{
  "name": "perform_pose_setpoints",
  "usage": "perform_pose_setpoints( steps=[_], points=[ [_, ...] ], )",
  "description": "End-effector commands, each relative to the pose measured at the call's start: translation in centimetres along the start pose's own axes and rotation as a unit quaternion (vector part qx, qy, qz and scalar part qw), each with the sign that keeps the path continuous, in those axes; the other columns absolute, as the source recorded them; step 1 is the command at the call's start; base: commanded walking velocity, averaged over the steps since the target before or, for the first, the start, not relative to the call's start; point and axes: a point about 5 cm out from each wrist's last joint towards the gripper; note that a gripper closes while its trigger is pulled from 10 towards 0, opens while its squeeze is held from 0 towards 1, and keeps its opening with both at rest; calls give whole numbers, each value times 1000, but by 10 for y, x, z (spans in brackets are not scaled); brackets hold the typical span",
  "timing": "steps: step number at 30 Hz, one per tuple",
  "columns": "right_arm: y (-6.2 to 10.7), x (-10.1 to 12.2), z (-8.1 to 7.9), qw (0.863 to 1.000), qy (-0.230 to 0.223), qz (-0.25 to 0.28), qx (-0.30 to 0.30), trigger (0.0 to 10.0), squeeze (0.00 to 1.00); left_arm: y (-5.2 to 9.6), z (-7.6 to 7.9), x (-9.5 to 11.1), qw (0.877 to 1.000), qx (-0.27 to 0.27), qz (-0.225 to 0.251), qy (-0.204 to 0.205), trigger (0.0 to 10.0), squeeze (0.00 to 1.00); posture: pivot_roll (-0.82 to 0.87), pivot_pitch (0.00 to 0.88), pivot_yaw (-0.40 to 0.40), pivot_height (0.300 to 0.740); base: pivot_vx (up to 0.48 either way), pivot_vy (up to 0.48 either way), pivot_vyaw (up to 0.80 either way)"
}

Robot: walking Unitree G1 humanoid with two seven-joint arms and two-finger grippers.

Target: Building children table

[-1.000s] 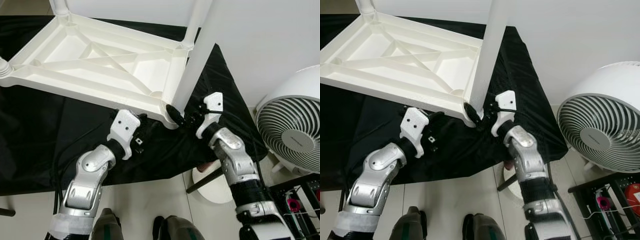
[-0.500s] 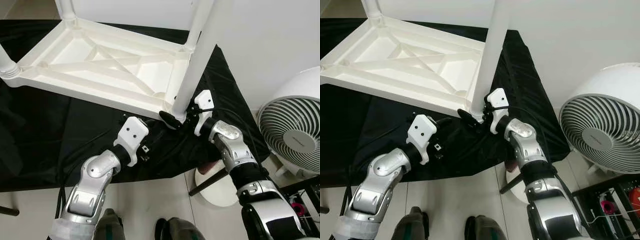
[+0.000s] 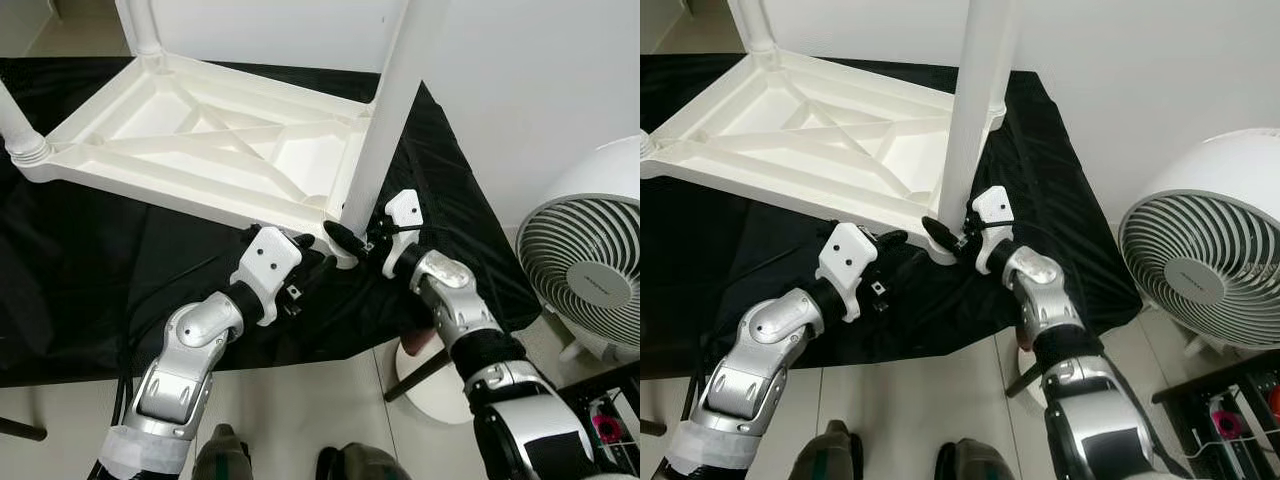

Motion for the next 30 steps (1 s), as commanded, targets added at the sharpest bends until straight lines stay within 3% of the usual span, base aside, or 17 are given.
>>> perform_pose_setpoints(
  steps=[1, 6, 8, 10, 12, 14, 18, 22, 23, 24, 25, 30],
  points=[
    [6, -12, -3, 999, 5, -36, -31, 0, 0, -2, 2, -1, 1000, -2, 2, 4, 10000, 0, 52, 17, -56, 740, 0, 0, 0],
    [7, -8, -3, 989, -11, -40, -140, 0, 0, -2, 2, -2, 1000, 0, 5, 7, 10000, 0, 49, 16, -61, 740, 0, 0, 0],
    [8, -7, -2, 987, -11, -39, -157, 0, 0, -2, 2, -2, 1000, 0, 5, 7, 10000, 0, 49, 16, -61, 740, 0, 0, 0],
    [10, -6, -4, 974, -6, -53, -222, 0, 0, -3, 2, -2, 1000, 1, 5, 9, 10000, 0, 46, 14, -62, 740, 0, 0, 0],
    [10, -6, -4, 974, -6, -53, -222, 0, 0, -3, 2, -2, 1000, 1, 5, 9, 10000, 0, 46, 14, -62, 740, 0, 0, 0],
    [10, -6, -11, 958, -9, -69, -277, 0, 0, -3, 2, -2, 1000, 2, 7, 10, 10000, 0, 47, 10, -64, 740, 0, 0, 0],
    [7, -4, -18, 955, -8, -76, -286, 0, 0, -3, 2, -2, 1000, 4, 8, 12, 10000, 0, 46, 8, -63, 740, 0, 0, 0],
    [7, 0, -19, 961, -15, -65, -267, 0, 0, -3, 2, -2, 1000, 5, 8, 10, 10000, 0, 51, 5, -67, 740, 0, 0, 0],
    [7, 1, -18, 964, -15, -61, -260, 10000, 365, -3, 1, -2, 1000, 7, 8, 9, 10000, 0, 54, 2, -69, 740, 0, 0, 0],
    [7, 1, -18, 964, -15, -61, -260, 10000, 365, -3, 1, -2, 1000, 7, 8, 9, 10000, 0, 54, 2, -69, 740, 0, 0, 0],
    [7, 4, -17, 966, -27, -46, -251, 10000, 1000, -2, 1, -2, 1000, 9, 8, 9, 10000, 0, 56, 0, -71, 740, 0, 0, 0],
    [9, 8, -11, 976, -30, -32, -216, 10000, 1000, -1, 0, -1, 1000, 11, 9, 9, 10000, 0, 56, 1, -73, 740, 0, 0, 0]
  ],
)
Point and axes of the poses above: a point about 5 cm out from each wrist's last joint towards the gripper, its own y axis pointing back from the gripper into the wrist, its own x axis along the axis of the wrist's last joint, z = x × y, and after that the axes turned 7 degrees about y, right-handed
